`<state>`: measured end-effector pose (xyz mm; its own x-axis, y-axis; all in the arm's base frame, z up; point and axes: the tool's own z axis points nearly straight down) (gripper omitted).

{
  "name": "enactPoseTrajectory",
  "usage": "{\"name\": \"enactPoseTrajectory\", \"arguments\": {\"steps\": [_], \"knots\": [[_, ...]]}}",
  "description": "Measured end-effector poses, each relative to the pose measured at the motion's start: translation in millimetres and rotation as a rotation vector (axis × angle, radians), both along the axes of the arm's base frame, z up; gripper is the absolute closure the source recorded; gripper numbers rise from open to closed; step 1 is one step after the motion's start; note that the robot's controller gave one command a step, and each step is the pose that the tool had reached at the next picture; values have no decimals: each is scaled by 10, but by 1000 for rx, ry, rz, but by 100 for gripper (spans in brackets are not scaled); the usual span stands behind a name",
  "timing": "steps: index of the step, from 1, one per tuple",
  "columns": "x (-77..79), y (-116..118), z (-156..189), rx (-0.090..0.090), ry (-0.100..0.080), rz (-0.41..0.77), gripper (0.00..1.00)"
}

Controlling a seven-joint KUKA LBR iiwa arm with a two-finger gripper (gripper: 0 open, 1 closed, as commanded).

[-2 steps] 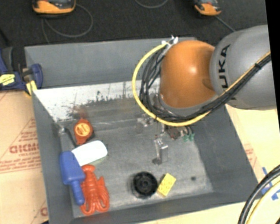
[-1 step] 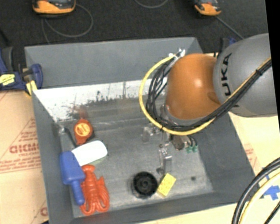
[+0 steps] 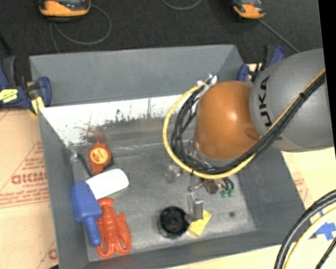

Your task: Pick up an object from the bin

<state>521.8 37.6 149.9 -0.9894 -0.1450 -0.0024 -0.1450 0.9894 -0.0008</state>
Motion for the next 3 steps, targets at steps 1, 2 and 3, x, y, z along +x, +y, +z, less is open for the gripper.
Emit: {"name": "enactPoseTrajectory", "arguments": {"steps": [1, 2, 3], "knots": [[-139, 52, -711, 0, -4, 248, 0], [-345, 76, -754, 1, -10, -13, 100], [-345, 76, -754, 1, -10, -13, 100]]}}
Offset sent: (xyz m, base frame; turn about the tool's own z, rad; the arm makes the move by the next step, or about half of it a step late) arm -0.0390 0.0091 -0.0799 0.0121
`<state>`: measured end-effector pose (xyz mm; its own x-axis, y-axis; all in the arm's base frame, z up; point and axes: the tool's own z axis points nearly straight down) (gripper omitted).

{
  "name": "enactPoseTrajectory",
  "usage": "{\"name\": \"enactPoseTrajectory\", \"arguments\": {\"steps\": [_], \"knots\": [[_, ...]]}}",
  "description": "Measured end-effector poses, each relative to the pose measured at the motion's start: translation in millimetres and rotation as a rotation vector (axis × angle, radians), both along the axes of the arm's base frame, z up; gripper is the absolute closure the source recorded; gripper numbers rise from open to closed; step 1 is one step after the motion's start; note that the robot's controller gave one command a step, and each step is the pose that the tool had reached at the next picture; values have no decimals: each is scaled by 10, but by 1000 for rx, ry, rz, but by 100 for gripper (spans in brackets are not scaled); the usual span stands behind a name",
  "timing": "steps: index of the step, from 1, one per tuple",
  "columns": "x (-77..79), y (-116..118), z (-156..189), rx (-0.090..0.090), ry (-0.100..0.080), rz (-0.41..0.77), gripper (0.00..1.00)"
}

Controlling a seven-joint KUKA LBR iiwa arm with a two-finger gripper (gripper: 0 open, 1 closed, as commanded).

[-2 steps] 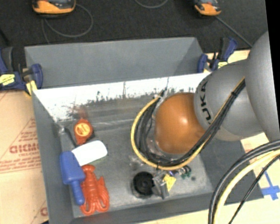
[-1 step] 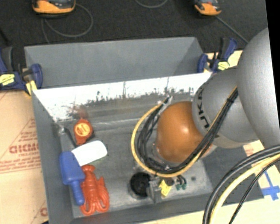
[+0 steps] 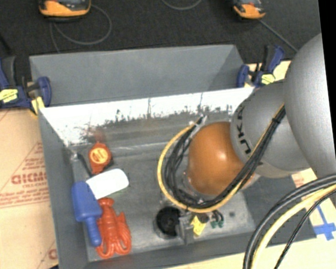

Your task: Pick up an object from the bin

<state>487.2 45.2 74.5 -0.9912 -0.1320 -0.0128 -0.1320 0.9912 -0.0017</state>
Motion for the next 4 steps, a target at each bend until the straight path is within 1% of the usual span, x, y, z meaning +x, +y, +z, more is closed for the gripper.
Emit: {"name": "enactPoseTrajectory", "arguments": {"steps": [2, 4], "knots": [[14, -4, 37, 0, 2, -1, 100], [18, -7, 223, 0, 4, -1, 100]]}}
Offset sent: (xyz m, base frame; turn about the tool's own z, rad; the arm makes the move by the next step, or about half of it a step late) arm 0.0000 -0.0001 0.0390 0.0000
